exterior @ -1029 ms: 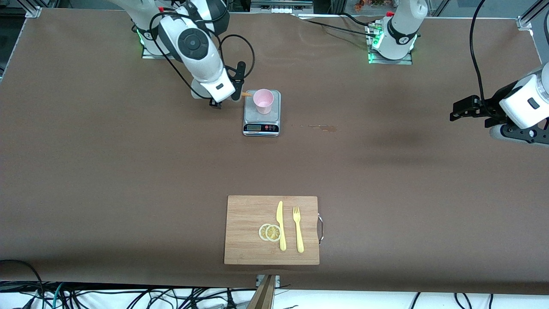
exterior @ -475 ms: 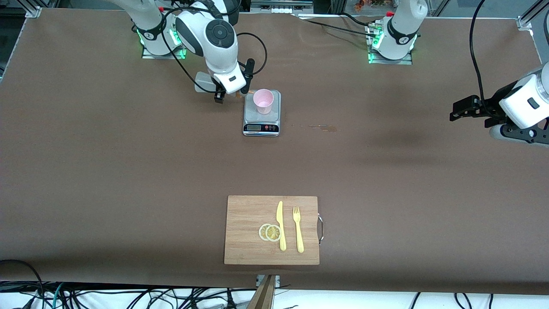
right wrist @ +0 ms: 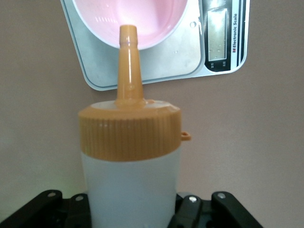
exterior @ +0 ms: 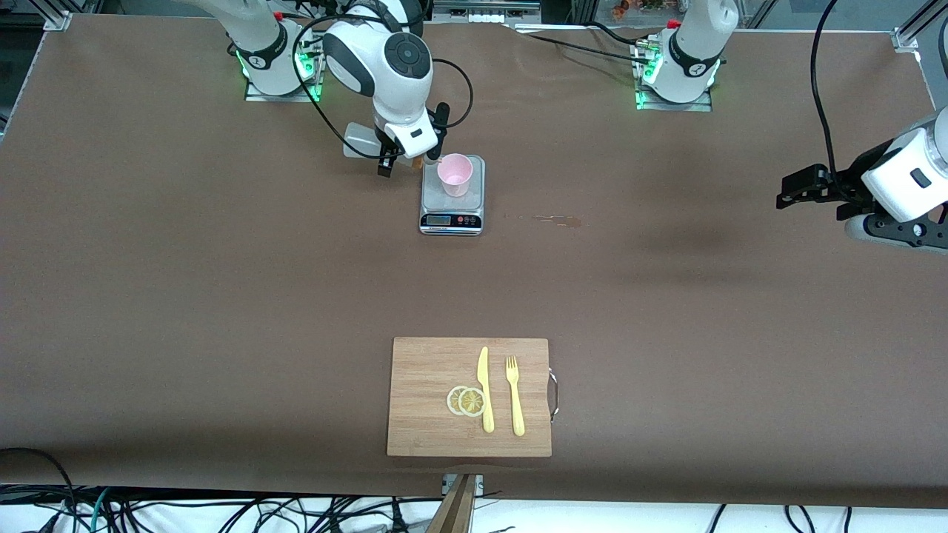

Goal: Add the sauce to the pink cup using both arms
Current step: 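Tilt the bottle nozzle over the pink cup with the right gripper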

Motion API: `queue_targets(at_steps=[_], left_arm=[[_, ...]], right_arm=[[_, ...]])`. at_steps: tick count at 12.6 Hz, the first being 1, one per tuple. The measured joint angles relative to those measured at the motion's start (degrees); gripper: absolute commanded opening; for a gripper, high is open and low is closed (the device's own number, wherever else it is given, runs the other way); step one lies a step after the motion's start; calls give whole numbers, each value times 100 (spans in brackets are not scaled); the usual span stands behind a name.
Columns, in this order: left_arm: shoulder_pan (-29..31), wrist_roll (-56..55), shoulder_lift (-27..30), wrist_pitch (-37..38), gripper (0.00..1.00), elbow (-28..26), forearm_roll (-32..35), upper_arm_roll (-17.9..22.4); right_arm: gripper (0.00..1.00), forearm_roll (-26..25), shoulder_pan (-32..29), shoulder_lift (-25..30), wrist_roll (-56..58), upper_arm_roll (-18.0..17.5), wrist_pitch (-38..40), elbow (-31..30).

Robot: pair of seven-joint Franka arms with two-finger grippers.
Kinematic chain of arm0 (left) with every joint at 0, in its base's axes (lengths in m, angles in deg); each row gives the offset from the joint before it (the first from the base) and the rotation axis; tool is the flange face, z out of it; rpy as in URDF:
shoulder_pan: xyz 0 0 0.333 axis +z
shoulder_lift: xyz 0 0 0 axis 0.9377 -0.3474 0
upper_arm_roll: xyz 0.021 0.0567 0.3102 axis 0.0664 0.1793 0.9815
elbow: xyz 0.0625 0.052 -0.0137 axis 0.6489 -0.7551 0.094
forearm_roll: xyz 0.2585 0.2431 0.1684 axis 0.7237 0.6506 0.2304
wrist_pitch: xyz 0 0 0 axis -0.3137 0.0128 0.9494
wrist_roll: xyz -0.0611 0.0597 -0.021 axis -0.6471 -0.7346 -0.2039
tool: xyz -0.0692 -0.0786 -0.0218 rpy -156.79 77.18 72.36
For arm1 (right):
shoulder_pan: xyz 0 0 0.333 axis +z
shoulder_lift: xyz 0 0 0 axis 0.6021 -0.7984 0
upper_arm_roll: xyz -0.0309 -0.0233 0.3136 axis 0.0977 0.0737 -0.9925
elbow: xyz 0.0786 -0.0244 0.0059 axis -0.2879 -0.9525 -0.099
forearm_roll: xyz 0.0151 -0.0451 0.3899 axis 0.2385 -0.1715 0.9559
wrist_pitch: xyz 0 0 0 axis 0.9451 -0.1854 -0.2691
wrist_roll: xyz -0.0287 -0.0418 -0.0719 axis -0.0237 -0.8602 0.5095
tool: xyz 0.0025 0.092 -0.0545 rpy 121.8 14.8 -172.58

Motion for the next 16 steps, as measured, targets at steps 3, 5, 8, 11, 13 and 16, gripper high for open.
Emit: queue_targets(at_steps=[3, 5, 8, 11, 13, 16], left_arm=[[-1, 0, -1, 0, 100, 0, 0, -3], [-1, 0, -1, 0, 100, 1, 0, -3], [-1, 0, -1, 0, 100, 2, 0, -4], [-1, 0, -2, 0, 100, 2, 0, -4], [-1, 0, -2, 0, 100, 2, 0, -4], [-1, 0, -2, 0, 100, 3, 0, -4]], right_arm=[[17, -213, 84, -95, -109, 0, 62, 71], [17, -377, 155, -209, -185, -1, 295, 244], [17, -517, 272, -397, -282, -1, 617, 518], [17, -628, 338, -541, -380, -1, 873, 731], [17, -730, 393, -625, -406, -1, 1131, 902], [17, -770, 408, -687, -421, -1, 1295, 1036]])
